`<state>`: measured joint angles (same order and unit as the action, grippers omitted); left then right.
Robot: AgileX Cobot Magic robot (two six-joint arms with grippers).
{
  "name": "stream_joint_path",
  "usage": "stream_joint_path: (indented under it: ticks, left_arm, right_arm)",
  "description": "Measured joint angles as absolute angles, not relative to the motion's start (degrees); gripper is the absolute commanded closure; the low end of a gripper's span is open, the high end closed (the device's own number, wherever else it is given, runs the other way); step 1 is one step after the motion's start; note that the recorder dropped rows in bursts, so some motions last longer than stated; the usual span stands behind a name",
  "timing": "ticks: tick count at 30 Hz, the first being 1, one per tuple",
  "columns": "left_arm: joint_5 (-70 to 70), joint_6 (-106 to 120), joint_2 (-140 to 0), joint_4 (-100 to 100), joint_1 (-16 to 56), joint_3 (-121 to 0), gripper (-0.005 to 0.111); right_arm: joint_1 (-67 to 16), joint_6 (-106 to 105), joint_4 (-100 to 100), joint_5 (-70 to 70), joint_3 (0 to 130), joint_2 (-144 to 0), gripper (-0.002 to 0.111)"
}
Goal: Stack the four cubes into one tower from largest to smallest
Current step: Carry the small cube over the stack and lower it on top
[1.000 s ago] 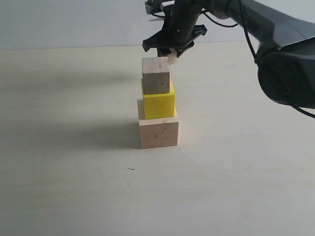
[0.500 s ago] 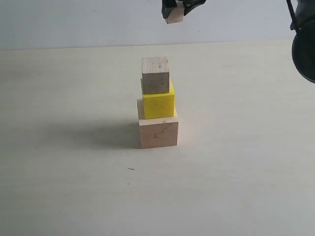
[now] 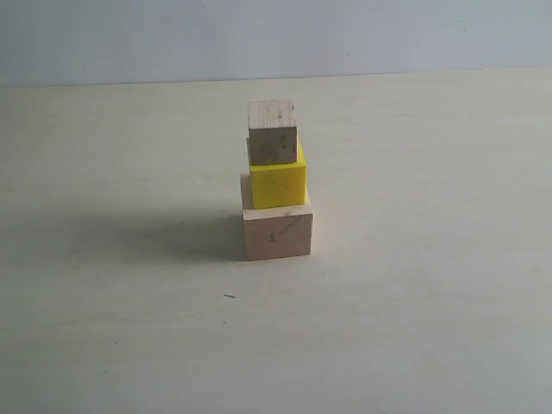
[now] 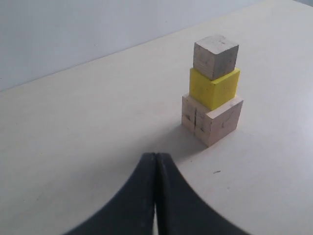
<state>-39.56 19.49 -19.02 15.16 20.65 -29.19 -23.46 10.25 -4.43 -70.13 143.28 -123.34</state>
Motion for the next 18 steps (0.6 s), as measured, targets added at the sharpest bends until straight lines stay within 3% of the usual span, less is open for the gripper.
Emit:
stream_joint_path:
  ticks: [18]
  left_arm:
    - [-37.33, 19.79, -8.81, 14.49, 20.65, -25.81, 0.106]
  right_arm:
    - [-23.46, 8.33, -3.22, -70.41, 129.86, -111.60, 0.108]
